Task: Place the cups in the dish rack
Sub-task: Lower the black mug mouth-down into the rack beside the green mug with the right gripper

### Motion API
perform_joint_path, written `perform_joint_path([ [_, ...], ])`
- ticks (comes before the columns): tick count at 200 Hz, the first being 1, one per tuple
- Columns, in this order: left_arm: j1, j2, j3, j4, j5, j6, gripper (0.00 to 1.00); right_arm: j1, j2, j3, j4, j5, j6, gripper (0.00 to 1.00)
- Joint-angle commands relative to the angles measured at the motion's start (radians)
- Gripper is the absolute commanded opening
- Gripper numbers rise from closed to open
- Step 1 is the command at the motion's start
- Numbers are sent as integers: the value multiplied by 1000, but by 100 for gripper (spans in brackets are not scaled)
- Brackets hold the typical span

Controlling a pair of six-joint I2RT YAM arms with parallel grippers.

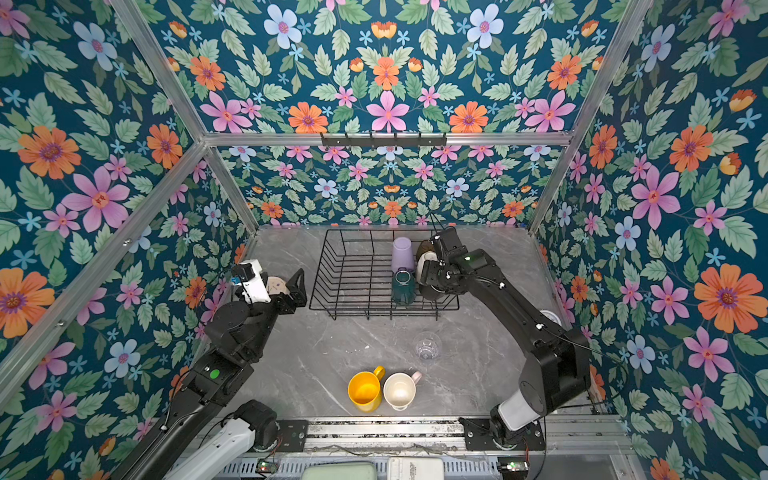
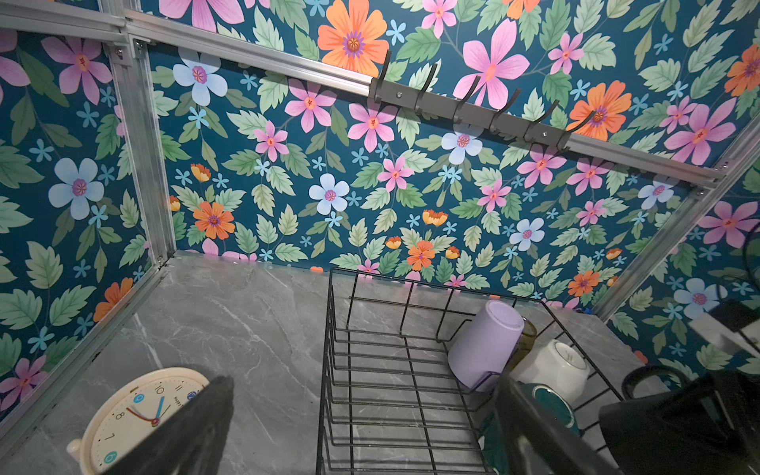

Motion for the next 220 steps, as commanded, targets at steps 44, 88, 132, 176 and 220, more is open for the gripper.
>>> perform_joint_path([
  [44, 1, -5, -4, 10, -6, 8, 100, 15, 84, 1, 81, 28, 20, 0],
  [88, 1, -8, -4, 10, -9, 8, 100, 22, 169, -5, 100, 32, 32, 0],
  [132, 1, -8, -4, 7, -9, 7, 100, 27, 203, 2, 98, 26, 36, 10],
  [176, 0, -8, -4, 3, -12, 7, 100, 29, 181, -12, 100, 23, 35, 60],
  [220, 0, -5, -1, -2, -24, 3, 100, 28, 146, -17, 110, 20, 27, 79],
])
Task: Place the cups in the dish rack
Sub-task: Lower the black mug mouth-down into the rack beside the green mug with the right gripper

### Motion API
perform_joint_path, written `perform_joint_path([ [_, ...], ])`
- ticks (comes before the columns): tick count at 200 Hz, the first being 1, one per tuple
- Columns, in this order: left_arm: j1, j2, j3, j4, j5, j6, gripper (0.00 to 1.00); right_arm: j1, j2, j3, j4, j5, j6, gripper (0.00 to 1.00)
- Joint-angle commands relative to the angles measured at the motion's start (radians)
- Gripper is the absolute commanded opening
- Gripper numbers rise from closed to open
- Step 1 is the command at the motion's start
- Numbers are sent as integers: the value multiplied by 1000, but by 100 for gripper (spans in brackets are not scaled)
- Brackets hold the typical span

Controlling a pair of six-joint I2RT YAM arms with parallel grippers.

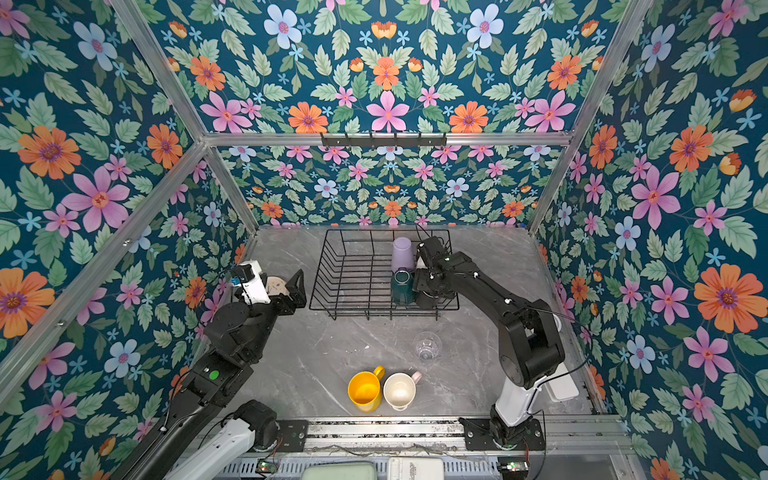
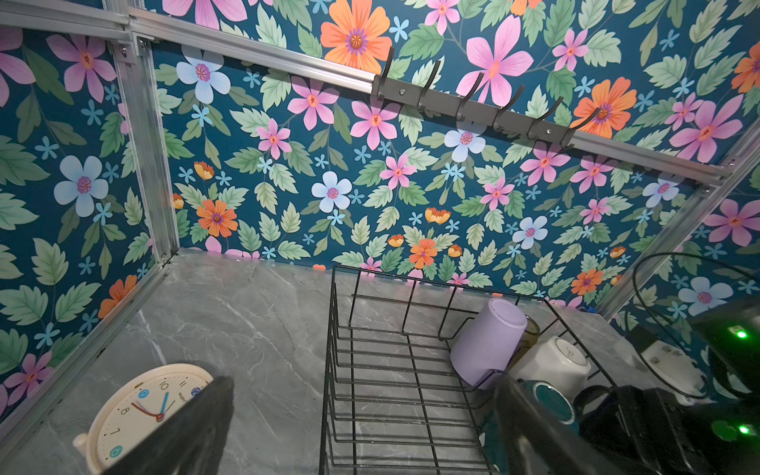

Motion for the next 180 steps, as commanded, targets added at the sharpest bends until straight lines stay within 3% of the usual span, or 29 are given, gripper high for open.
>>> perform_joint_path([
  [1, 1, 1, 1, 10, -18, 3, 100, 3, -20, 3, 25, 2, -3, 79],
  [101, 1, 10, 5, -6, -29, -2, 100, 2, 40, 14, 29, -10, -13, 81],
  [180, 1, 3, 2, -9, -35, 1, 100, 2, 86, 21, 25, -11, -17, 89],
])
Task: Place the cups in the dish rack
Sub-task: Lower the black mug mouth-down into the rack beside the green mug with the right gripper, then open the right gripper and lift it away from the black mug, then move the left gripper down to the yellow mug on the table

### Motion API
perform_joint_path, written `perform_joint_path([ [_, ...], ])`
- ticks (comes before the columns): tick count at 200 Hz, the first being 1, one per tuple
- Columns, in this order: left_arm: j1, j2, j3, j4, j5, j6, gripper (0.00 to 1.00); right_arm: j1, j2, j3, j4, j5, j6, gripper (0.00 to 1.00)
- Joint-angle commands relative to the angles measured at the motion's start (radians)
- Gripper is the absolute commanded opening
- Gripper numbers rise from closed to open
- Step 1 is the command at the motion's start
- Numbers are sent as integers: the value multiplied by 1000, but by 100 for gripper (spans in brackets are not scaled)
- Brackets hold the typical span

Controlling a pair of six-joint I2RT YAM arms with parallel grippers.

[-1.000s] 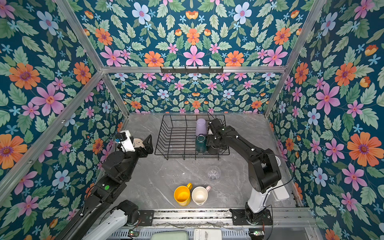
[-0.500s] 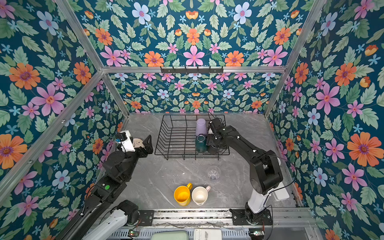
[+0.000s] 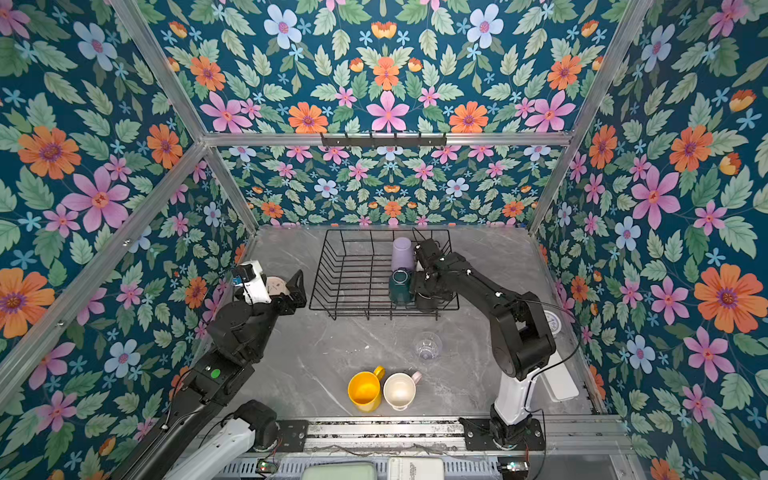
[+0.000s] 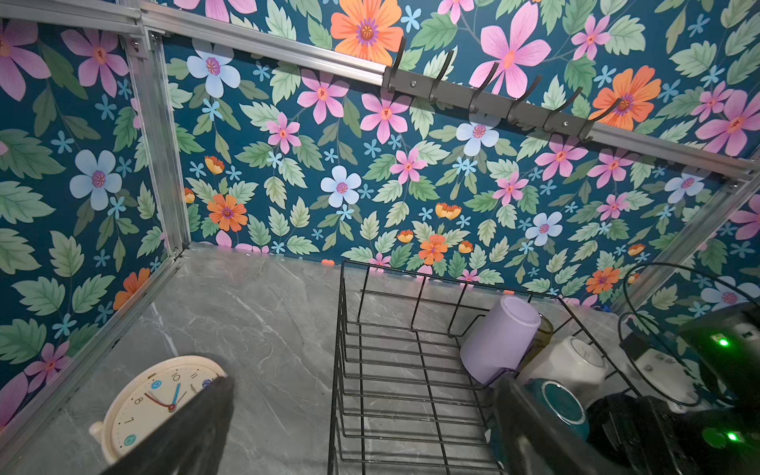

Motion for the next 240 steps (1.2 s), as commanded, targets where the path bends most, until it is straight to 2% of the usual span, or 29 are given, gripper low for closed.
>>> perform_joint_path([
  [1, 2, -6, 2, 1, -9, 2, 100, 2, 4, 6, 10, 6, -10, 89],
  [64, 2, -1, 17, -26, -2, -11, 100, 1, -66, 35, -14, 22, -36, 89],
  [99, 3, -4, 58, -159, 43, -51, 100, 2, -186, 28, -21, 48, -66, 91],
  [124, 3, -5, 113, -326, 162, -85, 99, 2, -280, -20, -1, 51, -90, 94],
  [140, 3, 7, 134, -414, 296, -98, 99, 2, -347, -78, 49, 16, -115, 98],
  [195, 0, 102, 139, -580, 650, -123, 90, -33, -510, -213, 118, -63, -134, 99],
  [222, -30, 122, 96, -570, 703, -152, 89, -35, -568, -257, 126, -68, -134, 99],
  [240, -106, 135, 64, -561, 681, -176, 88, -35, -607, -287, 129, -68, -134, 99],
])
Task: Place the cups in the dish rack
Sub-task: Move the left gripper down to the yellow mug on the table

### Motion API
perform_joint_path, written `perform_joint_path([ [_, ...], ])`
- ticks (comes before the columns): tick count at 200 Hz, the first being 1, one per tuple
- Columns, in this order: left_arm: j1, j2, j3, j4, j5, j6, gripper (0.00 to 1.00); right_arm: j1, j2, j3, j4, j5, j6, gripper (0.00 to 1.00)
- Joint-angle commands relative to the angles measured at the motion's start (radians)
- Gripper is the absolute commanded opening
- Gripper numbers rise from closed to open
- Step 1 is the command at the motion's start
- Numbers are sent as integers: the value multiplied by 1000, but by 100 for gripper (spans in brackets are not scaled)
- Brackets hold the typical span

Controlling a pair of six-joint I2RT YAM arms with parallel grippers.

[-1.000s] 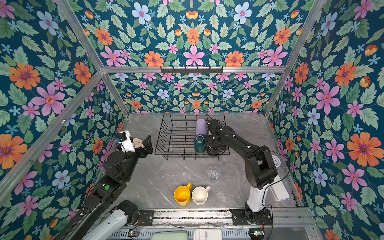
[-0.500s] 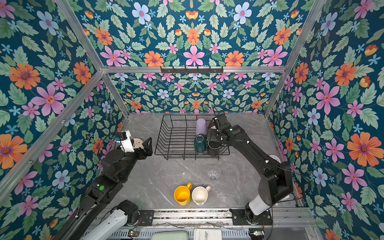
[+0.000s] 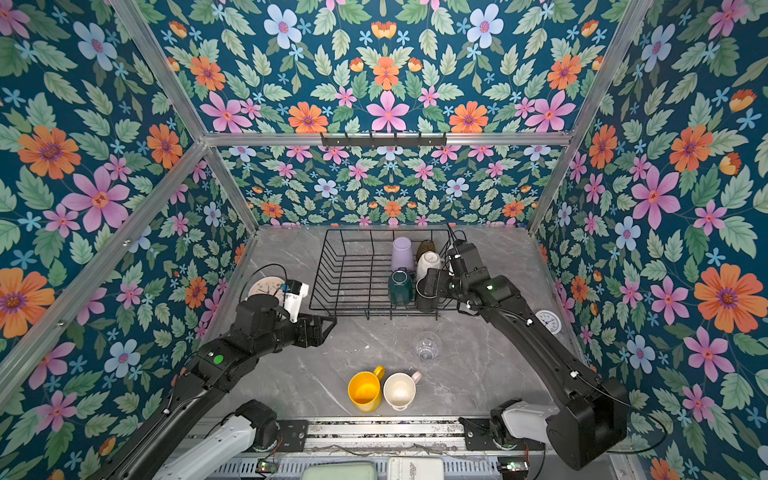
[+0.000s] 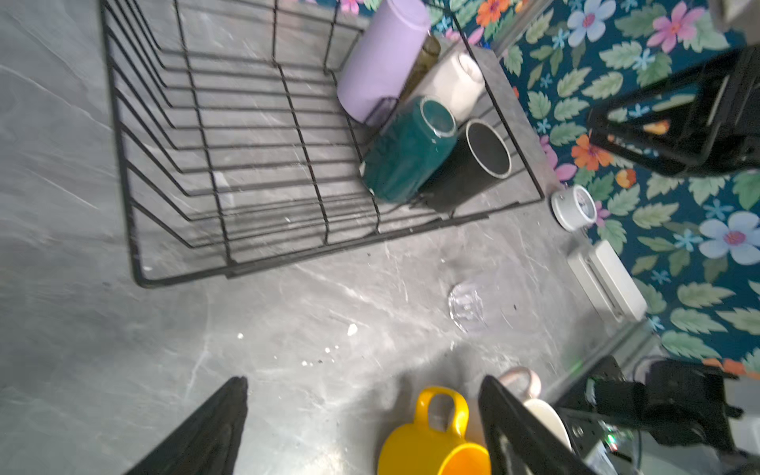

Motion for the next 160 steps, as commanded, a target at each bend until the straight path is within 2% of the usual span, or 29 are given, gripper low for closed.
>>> perform_joint_path([
  [1, -68, 11, -26, -12, 47, -45, 88, 0, -38, -29, 39, -12, -7, 99],
  [23, -245, 33, -42, -15, -80, -81, 87, -2, -79, -67, 39, -11, -7, 99],
  [38, -317, 52, -52, -26, -108, -103, 86, -3, -101, -86, 36, -15, -6, 99],
  [113, -510, 152, -62, -65, -189, -148, 81, -5, -181, -162, 27, -14, 5, 99],
  [160, -573, 256, -53, -93, -245, -161, 77, -5, -212, -179, 18, -8, 10, 99],
])
